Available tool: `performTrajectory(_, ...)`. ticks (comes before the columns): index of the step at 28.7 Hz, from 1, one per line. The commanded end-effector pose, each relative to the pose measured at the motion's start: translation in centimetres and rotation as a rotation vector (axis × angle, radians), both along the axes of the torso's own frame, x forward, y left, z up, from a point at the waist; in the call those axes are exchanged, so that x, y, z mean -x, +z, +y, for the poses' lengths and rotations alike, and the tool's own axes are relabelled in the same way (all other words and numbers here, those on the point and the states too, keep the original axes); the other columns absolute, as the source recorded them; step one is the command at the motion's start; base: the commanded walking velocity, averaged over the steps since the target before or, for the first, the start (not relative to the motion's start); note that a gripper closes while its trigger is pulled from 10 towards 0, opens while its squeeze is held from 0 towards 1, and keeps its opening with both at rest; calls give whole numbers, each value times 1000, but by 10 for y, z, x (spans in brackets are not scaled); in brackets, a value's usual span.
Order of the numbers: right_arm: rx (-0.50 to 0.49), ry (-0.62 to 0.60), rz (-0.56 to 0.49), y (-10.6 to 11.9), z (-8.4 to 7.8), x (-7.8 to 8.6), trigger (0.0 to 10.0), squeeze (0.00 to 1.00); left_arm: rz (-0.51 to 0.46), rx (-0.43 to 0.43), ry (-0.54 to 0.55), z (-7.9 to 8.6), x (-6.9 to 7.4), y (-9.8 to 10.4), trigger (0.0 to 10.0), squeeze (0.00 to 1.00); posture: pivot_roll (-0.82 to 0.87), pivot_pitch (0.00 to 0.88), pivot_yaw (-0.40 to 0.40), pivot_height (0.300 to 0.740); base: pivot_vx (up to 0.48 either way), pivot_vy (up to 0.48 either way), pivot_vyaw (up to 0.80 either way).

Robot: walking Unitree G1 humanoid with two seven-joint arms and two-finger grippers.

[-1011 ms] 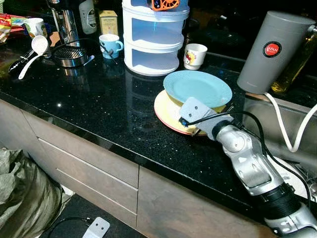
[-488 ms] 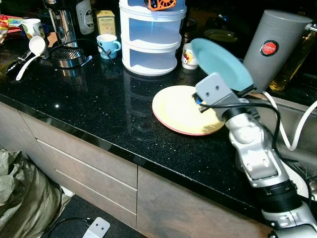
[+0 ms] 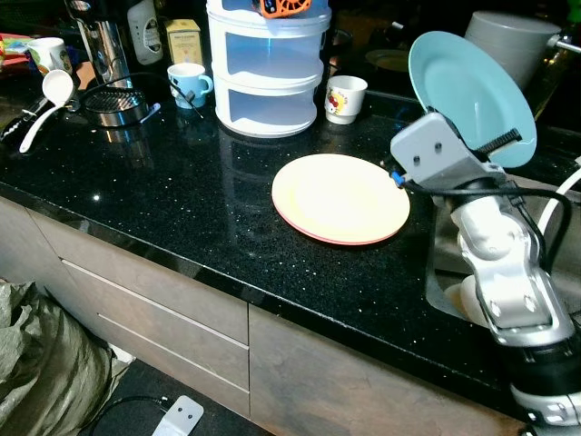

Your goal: Kitchen organization

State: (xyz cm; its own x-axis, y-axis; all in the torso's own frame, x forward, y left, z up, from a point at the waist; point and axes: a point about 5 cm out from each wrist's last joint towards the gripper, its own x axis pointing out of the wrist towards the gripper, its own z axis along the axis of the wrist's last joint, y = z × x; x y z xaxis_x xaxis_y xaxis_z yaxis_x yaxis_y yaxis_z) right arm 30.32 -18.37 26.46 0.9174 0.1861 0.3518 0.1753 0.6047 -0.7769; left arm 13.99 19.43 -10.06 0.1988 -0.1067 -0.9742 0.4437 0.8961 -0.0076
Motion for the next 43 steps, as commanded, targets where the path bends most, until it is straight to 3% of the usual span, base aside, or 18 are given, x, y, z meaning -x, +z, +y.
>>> performTrajectory(1, 37, -11, -4, 1, -3, 7, 0, 0, 12, 8, -19, -3, 2, -1, 10000, 0, -65, 0, -21, 740, 0, 0, 0)
performTrajectory(10, 75, -127, 58, -14, -29, 23, 0, 0, 12, 5, -22, -2, 2, -1, 10000, 0, -79, 0, -16, 740, 0, 0, 0)
performTrajectory(15, 67, -158, 81, -17, -35, 30, 0, 0, 13, 4, -25, -2, 2, -1, 10000, 0, -83, 0, -13, 740, 0, 0, -710)
performTrajectory(28, 70, -144, 123, -27, -27, 31, 0, 0, 15, 4, -26, -2, 3, -1, 10000, 0, -80, 0, -15, 740, 0, 0, -756)
performTrajectory(36, 161, -11, 272, -48, -9, 21, 0, 0, 15, 6, -26, -3, 3, -1, 10000, 0, -74, 0, -24, 740, 0, 0, -376)
performTrajectory(37, 181, 35, 305, -51, -3, 19, 3098, 0, 15, 6, -25, -3, 3, -2, 10000, 0, -70, 0, -26, 740, 0, 0, 0)
performTrajectory(40, 195, 66, 328, -53, 1, 17, 3098, 0, 15, 7, -24, -4, 3, -2, 10000, 0, -70, 0, -26, 740, 0, 0, 0)
performTrajectory(41, 208, 93, 339, -54, 4, 16, 7490, 0, 15, 7, -24, -4, 4, -2, 10000, 0, -68, 0, -28, 740, 0, 0, 0)
performTrajectory(43, 226, 118, 353, -54, 7, 15, 7725, 0, 15, 7, -24, -4, 4, -2, 10000, 0, -64, 0, -31, 740, 0, 0, 0)
